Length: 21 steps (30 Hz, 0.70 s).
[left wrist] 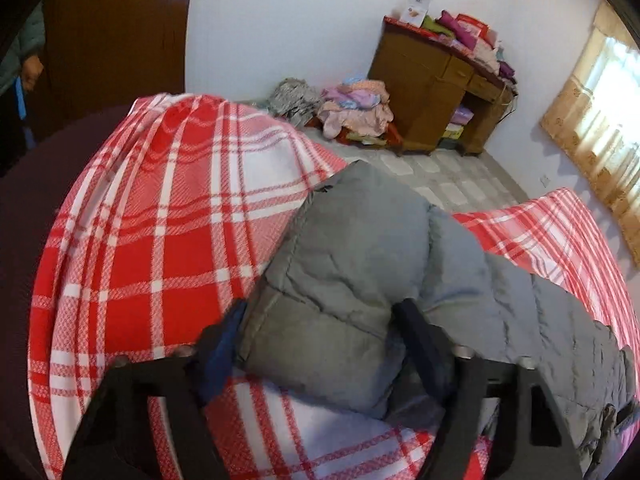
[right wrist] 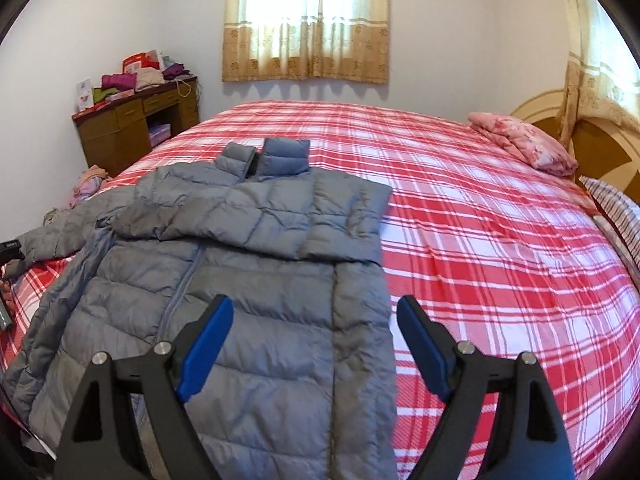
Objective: Fold large clothes
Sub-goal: 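Grasp the other sleeve cuff with the left tool and fold it across the body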
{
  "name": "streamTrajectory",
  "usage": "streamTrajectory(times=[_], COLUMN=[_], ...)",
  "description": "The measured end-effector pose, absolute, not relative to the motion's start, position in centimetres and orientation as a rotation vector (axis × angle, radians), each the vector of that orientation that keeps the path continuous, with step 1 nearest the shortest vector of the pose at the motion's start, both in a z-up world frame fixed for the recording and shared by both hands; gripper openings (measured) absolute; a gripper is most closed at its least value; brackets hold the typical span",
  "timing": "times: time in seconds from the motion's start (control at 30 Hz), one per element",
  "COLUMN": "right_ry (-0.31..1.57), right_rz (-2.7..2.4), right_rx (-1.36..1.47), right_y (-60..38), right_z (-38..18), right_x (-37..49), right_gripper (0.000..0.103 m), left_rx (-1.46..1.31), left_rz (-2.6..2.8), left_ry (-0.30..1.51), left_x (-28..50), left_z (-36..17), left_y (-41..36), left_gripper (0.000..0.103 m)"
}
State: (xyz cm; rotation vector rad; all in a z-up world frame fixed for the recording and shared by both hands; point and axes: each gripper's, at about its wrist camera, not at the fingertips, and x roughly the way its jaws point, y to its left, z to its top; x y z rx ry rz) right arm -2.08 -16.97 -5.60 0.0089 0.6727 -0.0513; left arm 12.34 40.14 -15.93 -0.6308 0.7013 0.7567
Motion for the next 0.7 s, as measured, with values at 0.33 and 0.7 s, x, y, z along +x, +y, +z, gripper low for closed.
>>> streamTrajectory(times=[0.33, 0.7], right_ry=[0.661, 0.656], right_rz=[-0.087, -0.095], right_rx=[0.091, 0.117], right_y=[-18.8, -20.0], right_z=[-5.6, -5.8], right_x=[-2.8, -3.3], right_gripper=[0.086, 0.086], left_rx=[-0.425, -0.15], left_rz=[0.585, 0.121], left_ry=[0.564, 0.393], left_x=[14.5, 18.1], left_z=[-9.8, -1.1], left_y=[35.1, 15.0], left_gripper=[0.019, 0.018])
